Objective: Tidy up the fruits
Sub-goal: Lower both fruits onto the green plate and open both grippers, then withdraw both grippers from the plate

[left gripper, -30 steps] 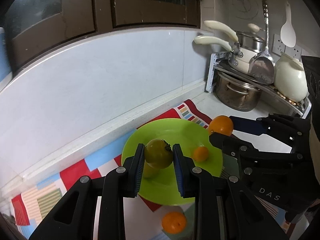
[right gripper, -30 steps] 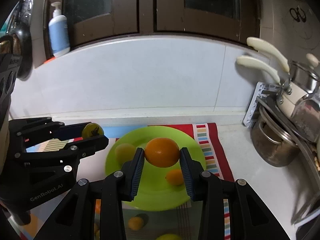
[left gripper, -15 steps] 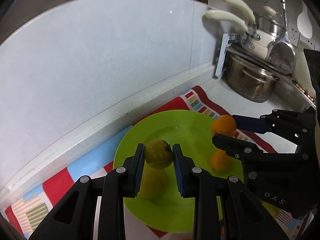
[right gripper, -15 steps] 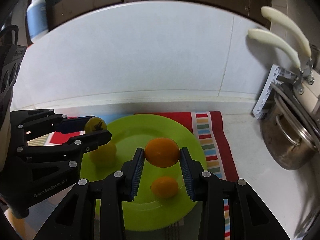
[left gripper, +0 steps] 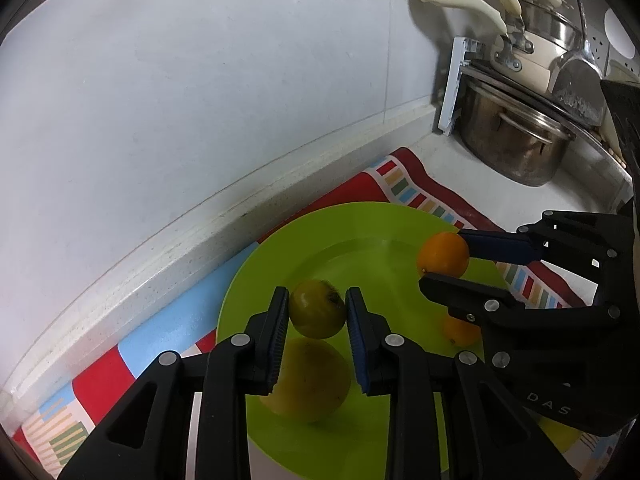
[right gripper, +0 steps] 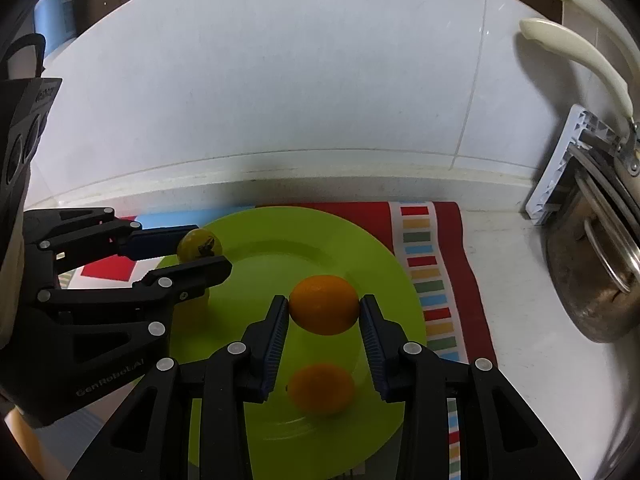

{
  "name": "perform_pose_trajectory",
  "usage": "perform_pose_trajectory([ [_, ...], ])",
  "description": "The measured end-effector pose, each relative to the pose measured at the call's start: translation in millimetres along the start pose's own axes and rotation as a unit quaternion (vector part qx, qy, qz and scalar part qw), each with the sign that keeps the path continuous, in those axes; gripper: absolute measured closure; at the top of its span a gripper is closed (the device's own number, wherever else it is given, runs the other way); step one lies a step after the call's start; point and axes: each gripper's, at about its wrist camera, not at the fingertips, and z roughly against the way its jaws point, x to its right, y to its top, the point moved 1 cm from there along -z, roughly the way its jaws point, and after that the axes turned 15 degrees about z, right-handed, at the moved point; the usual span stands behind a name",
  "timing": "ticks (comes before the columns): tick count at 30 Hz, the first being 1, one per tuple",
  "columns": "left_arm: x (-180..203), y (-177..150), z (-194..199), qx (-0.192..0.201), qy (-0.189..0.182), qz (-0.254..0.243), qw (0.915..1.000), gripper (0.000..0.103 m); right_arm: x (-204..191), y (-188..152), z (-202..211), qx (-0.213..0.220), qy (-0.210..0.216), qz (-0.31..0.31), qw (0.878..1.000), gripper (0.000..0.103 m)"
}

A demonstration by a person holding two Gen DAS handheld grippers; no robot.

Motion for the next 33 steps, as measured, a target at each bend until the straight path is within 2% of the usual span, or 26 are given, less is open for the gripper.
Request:
perform_pose_trajectory([
  [2,0.5,0.1,2.5,0.004,0.000,-0.001,1.0000,0.065,0.4,0.1,-1.4,-0.002,0.002,0.001,1.000,0.065],
  [4,-0.3,0.1,6.2,0.007,0.003,0.001,1.0000,0.064,0.2,0.1,1.1,-0.002,-0.003,0.000,1.000,0.064],
  [7,-2.4,-0.6,14.9,0.009,0.006,0.007,0.9999,0.057,0.7,-0.6,10.6,0.007,-0.018,-0.003,1.000,0.054],
  [10,-2.5,-2.7,30.0,0.020,0.007,0.009,0.9997,0.054,2.9,-1.9,18.9,0.013,-0.025,-0.011,1.000,0.054],
  [14,-1.4,-6.5,55.3,0.040,0.011,0.012,0.9991,0.046,1.2,-4.1,41.1,0.029,-0.037,-0.023,0.999,0.046],
  [17,0.7,-9.6,75.0,0.054,0.015,0.014,0.9984,0.043,-4.6,-5.9,61.1,0.045,-0.045,-0.024,0.998,0.046],
  [22,0.3,-18.3,110.5,0.073,0.010,0.025,0.9970,0.038,-21.5,-9.8,95.7,0.066,-0.066,-0.017,0.995,0.039],
  [27,-4.6,-33.3,145.8,0.094,0.014,0.034,0.9949,0.033,-43.6,-16.2,131.7,0.089,-0.095,-0.006,0.991,0.037],
  [29,-8.1,-42.3,159.6,0.102,0.017,0.036,0.9940,0.030,-52.0,-18.6,144.6,0.097,-0.097,-0.006,0.991,0.033],
  [33,-16.2,-59.3,186.3,0.121,0.027,0.038,0.9915,0.027,-72.6,-23.4,165.4,0.113,-0.102,-0.003,0.988,0.033],
])
